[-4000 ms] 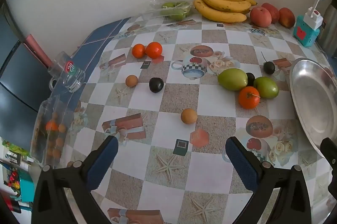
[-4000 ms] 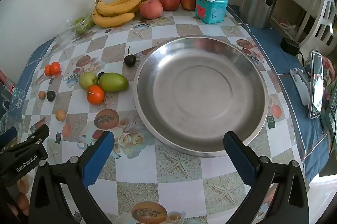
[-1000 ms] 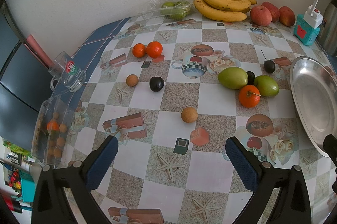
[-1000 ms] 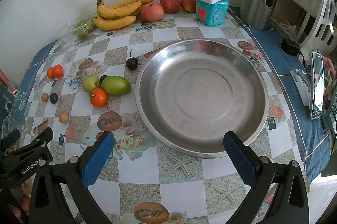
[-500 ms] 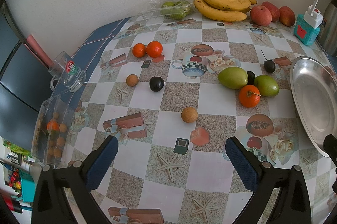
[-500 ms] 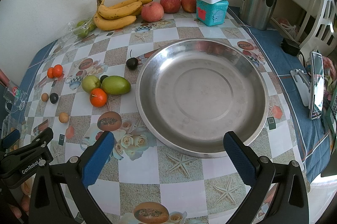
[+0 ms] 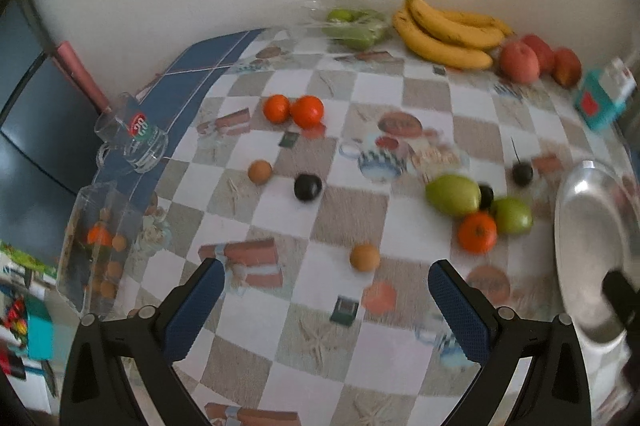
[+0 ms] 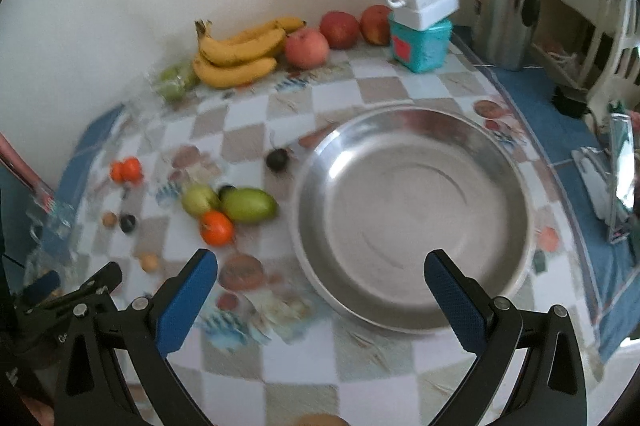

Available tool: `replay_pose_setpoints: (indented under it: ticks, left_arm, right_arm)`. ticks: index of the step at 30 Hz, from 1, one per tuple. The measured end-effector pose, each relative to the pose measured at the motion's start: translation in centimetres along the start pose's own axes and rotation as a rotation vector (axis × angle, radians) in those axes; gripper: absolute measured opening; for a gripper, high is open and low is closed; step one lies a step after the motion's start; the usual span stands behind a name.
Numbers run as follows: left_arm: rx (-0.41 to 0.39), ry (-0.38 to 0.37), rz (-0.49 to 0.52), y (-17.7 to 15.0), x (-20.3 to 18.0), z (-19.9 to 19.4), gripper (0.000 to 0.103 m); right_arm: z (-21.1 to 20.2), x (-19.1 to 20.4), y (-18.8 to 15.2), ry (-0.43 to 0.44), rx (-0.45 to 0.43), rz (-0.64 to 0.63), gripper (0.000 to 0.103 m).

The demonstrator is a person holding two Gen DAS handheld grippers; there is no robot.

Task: Organize fruits
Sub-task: 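Grasp the orange with the right tool while the left tool grasps the small brown fruit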

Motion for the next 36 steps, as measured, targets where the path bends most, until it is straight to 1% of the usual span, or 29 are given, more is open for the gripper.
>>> replay_pose_setpoints:
  ticks: [3, 5, 8, 12, 15, 17, 21, 22, 23, 25, 28, 29, 30, 34, 36]
  left_arm:
    - [0.016, -0.002, -0.049, 1.7, 0.2, 0.7, 0.103]
    - [0.035, -0.017, -0.078, 2.7, 0.3, 1.4, 0.103]
    - [0.062, -0.007, -0.109, 3.8, 0.4, 2.7, 0.103]
    - [0.085, 0.008, -0.124, 4.6, 0.8, 4.3, 0.103]
    - [0.113, -0.001, -0.134, 4.8, 1.4, 5.6, 0.103]
    - [0.126, -0.004, -0.155, 4.8, 2.2, 6.1, 0.103]
    - [0.152, -0.001, -0.184, 4.2, 3.5, 6.9, 0.103]
    - [0.162, -0.012, -0.2, 3.9, 3.9, 7.1, 0.103]
    - [0.172, -0.021, -0.217, 3.7, 4.2, 7.3, 0.103]
    - [0.189, -0.034, -0.235, 3.3, 4.4, 7.7, 0.103]
    - [0.205, -0.06, -0.251, 2.9, 4.6, 8.1, 0.103]
    - [0.209, -0.065, -0.256, 2.7, 4.6, 8.2, 0.103]
    - [0.212, -0.069, -0.259, 2.6, 4.6, 8.3, 0.102]
    - [0.233, -0.094, -0.264, 2.3, 4.2, 8.8, 0.102]
    - [0.24, -0.101, -0.268, 2.1, 4.1, 9.0, 0.102]
  right_arm:
    - [0.6, 1.2, 0.9, 0.042, 0.012, -0.006, 0.103]
    - [0.6, 2.0, 1.7, 0.048, -0.002, -0.016, 0.103]
    - [1.1, 3.4, 3.0, 0.055, -0.006, -0.031, 0.103]
    - [2.8, 5.1, 4.4, 0.07, 0.032, -0.035, 0.103]
    - [4.1, 6.4, 4.9, 0.071, 0.057, -0.056, 0.102]
    - [5.0, 7.2, 5.0, 0.07, 0.073, -0.061, 0.098]
    - [6.3, 8.3, 4.5, 0.091, 0.109, -0.056, 0.096]
    - [6.6, 8.6, 4.3, 0.088, 0.121, -0.064, 0.094]
    - [6.8, 8.8, 4.0, 0.081, 0.134, -0.07, 0.089]
    - [7.3, 9.1, 3.4, 0.072, 0.164, -0.079, 0.088]
    - [8.1, 9.6, 2.5, 0.079, 0.208, -0.082, 0.086]
    - [8.2, 9.7, 2.2, 0.079, 0.22, -0.081, 0.081]
    - [8.4, 9.8, 2.0, 0.081, 0.236, -0.081, 0.079]
    - [9.2, 10.5, 1.2, 0.082, 0.262, -0.095, 0.078]
    - [9.7, 10.8, 1.0, 0.083, 0.272, -0.098, 0.075]
Point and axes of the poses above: each gripper's, at about its wrist camera, not at the fingertips, and z roughly the way its jaws point, x to its left, y to its top, the point moved 2 cm from there along z, roughly the way its jaws point, and after that the axes turned 11 degrees about -y, right-handed, at the moved point
